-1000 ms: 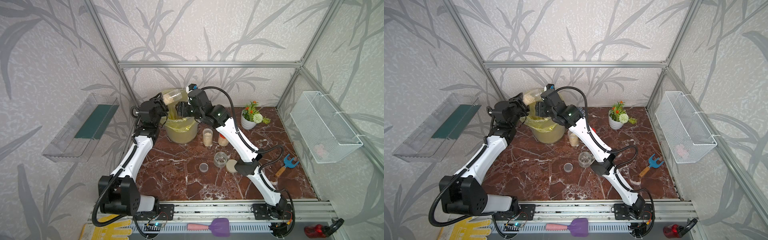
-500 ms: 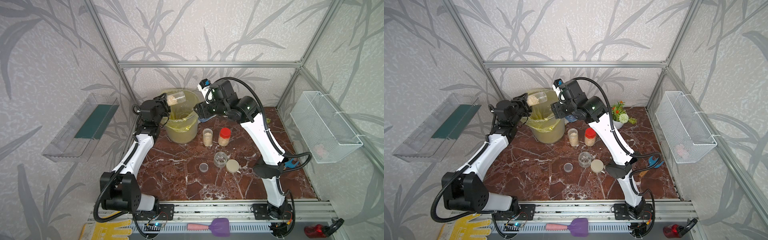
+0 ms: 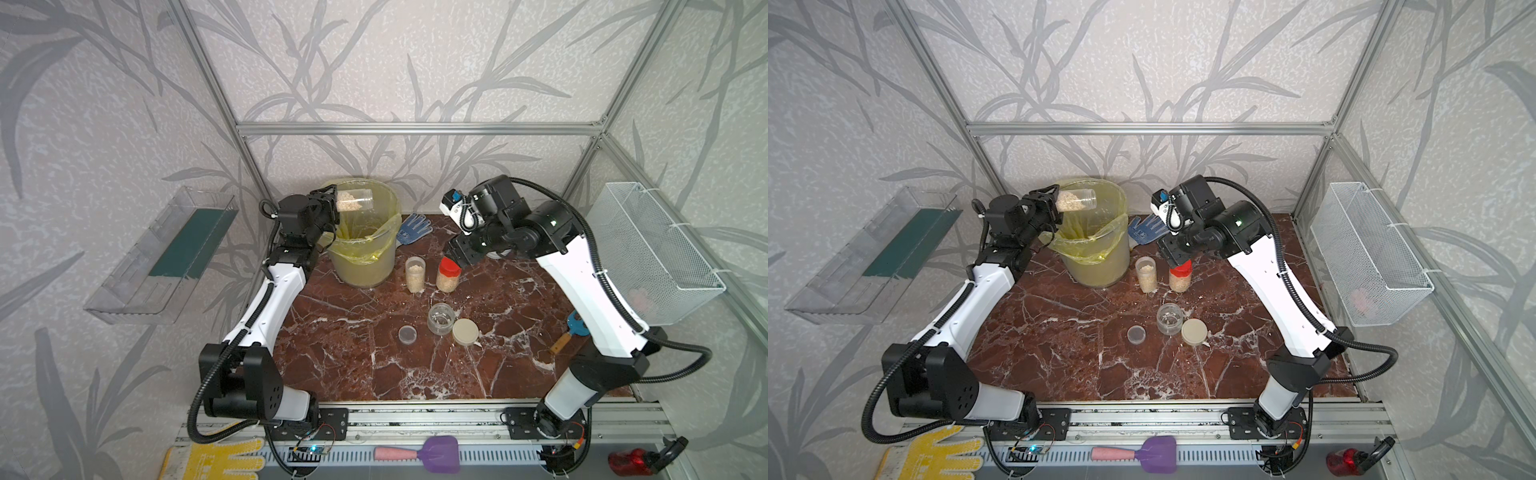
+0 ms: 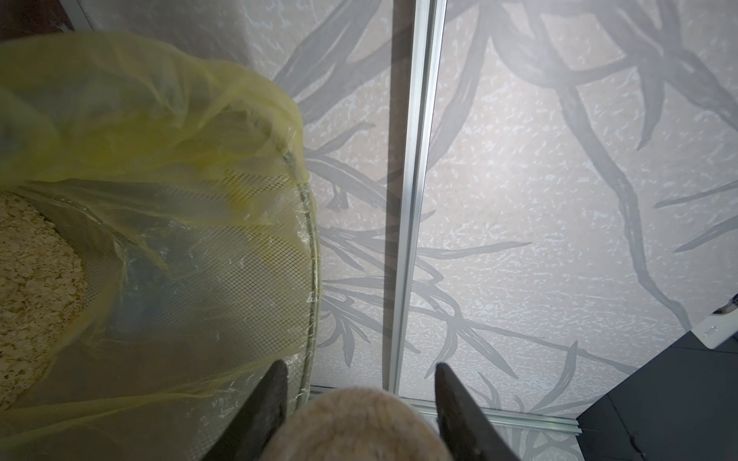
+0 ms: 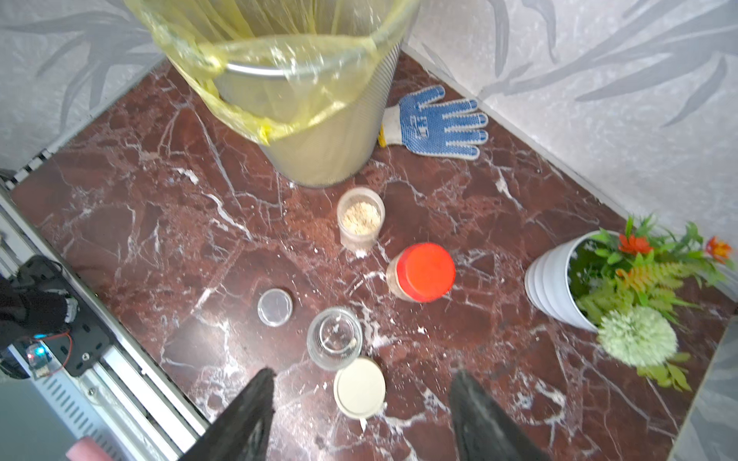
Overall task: Empty expired oatmeal from jars
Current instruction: Pour the expired oatmeal into the trash bin.
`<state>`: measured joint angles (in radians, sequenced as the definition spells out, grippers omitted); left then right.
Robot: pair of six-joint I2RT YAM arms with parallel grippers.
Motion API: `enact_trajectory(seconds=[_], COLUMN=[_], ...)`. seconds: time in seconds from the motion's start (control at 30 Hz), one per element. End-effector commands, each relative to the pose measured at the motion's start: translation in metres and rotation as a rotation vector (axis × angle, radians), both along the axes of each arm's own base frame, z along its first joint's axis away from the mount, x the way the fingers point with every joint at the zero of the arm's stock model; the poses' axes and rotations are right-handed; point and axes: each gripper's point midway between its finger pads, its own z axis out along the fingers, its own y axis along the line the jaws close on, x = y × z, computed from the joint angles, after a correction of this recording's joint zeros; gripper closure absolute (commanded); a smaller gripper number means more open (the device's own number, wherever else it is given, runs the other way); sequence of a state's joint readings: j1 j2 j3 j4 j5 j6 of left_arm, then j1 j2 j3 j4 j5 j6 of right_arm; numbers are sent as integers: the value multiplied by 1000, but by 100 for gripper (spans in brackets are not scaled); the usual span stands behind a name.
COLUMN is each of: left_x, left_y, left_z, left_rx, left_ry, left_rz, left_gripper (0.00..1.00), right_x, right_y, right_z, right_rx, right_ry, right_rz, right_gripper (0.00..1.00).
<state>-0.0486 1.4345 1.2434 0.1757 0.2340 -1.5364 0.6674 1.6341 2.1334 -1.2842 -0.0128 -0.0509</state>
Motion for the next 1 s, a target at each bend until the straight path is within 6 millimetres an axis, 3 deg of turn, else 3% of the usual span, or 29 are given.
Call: enact_trajectory(seconds=[0.0,0.5,0.97], left_x=[3,22,28], left_y=[2,-5,11], left_z=[12,-12,-28], left_rx=[90,475,921], left_ry=[-22,154,289], left_rz=[-23,-195,-268], left_gripper=[100,100,100], right_x=[-8,-38,-46], right_y=[-1,-77,-114], right_z=[-5,-51,-105], right_rx=[34,96,128], right_ry=[-22,12,63], right_rz=[48,-156,-312], right_gripper=[30,30,28])
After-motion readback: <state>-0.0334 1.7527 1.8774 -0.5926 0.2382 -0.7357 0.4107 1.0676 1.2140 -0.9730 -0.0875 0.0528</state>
